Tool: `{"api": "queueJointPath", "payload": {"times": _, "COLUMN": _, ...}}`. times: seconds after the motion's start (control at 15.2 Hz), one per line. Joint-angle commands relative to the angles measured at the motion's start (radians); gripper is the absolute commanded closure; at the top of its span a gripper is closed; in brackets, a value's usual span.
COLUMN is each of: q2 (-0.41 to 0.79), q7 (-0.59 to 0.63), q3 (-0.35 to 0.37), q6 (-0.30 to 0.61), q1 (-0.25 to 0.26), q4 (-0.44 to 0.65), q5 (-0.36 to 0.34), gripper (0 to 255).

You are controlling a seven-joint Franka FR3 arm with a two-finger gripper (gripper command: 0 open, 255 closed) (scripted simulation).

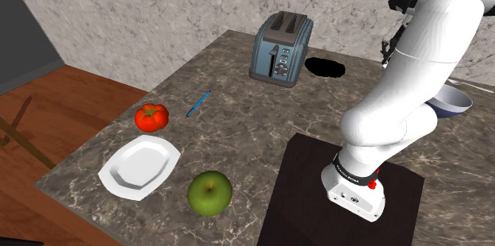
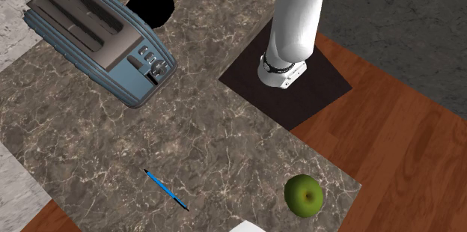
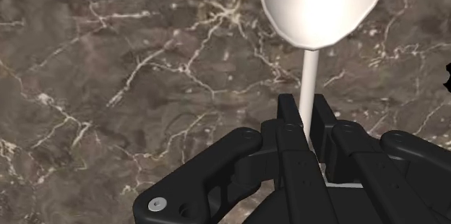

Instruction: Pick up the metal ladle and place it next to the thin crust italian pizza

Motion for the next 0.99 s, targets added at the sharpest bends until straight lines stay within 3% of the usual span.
{"api": "queueJointPath", "payload": {"times": 0.0, "q2": 0.019, "q7": -0.014, "q3": 0.003, "q6": 0.022, "q1": -0.005, "q4": -0.01, "q5": 0.018, "gripper": 255}}
{"api": "queueJointPath", "payload": {"times": 0.92, "q2": 0.109, "q7": -0.086, "q3": 0.032, "q6": 0.138, "q1": -0.034, "q4": -0.075, "q5": 0.11, "gripper": 255}}
